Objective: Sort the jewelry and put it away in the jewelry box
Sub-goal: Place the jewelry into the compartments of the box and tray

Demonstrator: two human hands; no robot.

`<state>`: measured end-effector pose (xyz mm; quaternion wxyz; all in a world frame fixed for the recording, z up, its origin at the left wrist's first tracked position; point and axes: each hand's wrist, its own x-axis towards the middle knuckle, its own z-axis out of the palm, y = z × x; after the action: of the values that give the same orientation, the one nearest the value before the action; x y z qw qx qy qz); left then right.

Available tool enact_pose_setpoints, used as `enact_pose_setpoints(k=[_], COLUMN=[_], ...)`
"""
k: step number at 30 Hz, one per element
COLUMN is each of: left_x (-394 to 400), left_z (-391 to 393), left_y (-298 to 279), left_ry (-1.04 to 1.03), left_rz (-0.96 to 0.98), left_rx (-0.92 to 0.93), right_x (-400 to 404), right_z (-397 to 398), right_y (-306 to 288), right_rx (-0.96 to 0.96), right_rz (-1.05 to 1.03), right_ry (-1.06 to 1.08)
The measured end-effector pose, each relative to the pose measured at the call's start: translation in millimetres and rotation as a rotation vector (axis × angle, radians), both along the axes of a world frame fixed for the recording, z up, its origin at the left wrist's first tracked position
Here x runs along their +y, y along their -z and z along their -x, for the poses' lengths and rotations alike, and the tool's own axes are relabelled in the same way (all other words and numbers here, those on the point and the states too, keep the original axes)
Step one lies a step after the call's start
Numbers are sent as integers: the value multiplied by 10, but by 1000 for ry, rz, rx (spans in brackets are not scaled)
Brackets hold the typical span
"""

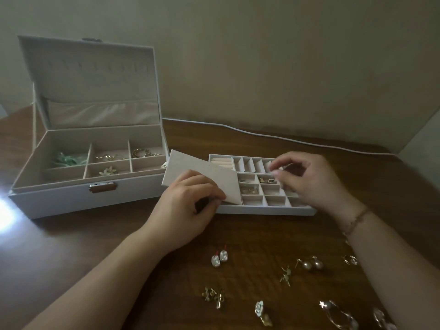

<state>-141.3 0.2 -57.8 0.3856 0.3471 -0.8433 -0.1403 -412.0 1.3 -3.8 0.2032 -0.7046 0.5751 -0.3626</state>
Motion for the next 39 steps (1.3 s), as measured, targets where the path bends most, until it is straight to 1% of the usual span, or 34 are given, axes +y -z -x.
enact_pose_setpoints(k=[1, 2, 4, 6, 7, 9, 10, 12, 15, 16, 17, 21, 25, 28, 29, 31, 34, 36, 39], left_x=[0, -4, -7, 9, 19, 21, 20, 17, 9, 4, -2, -18, -26, -27, -29, -31, -26, -25, -25], left_z=[3, 9, 27, 52, 70, 92, 101, 107, 113, 113, 111, 103, 80, 85, 86, 82, 75, 74, 69], left_y=[0, 0, 9, 15, 19, 27, 31, 37, 53, 58, 62, 77, 82, 88, 88, 86, 74, 74, 79], left_ry=[-3, -8, -23, -34, -38, -36, -37, -39, -43, -45, -46, -45, -40, -46, -46, -39, -29, -32, -32], left_rz=[1, 2, 1, 7, 12, 29, 35, 38, 52, 54, 55, 60, 67, 67, 67, 65, 57, 53, 33], left_rx=[2, 5, 8, 1, 0, -2, -3, -8, -19, -20, -20, -25, -31, -22, -16, -4, 4, -3, -5], right_x=[85, 179, 361, 512, 571, 631, 641, 664, 710, 720, 720, 652, 645, 636, 627, 592, 442, 281, 27], right_z=[144, 308, 667, 1015, 1158, 1363, 1424, 1444, 1339, 1299, 1258, 1149, 1093, 1061, 1047, 982, 736, 522, 287], right_y=[-44, -81, -109, -70, -38, 39, 57, 35, 11, 31, 54, 143, 152, 142, 136, 130, 142, 157, 182], right_rx=[14, 68, 180, 136, 137, 268, 336, 383, 424, 437, 444, 548, 631, 645, 611, 458, 224, 178, 206], right_rz=[39, 67, 65, 2, -59, -192, -250, -361, -649, -720, -748, -636, -582, -515, -482, -388, -170, -96, -109], right_ry=[28, 65, 154, 224, 263, 295, 292, 268, 108, 66, 42, 69, 107, 113, 127, 157, 161, 139, 105])
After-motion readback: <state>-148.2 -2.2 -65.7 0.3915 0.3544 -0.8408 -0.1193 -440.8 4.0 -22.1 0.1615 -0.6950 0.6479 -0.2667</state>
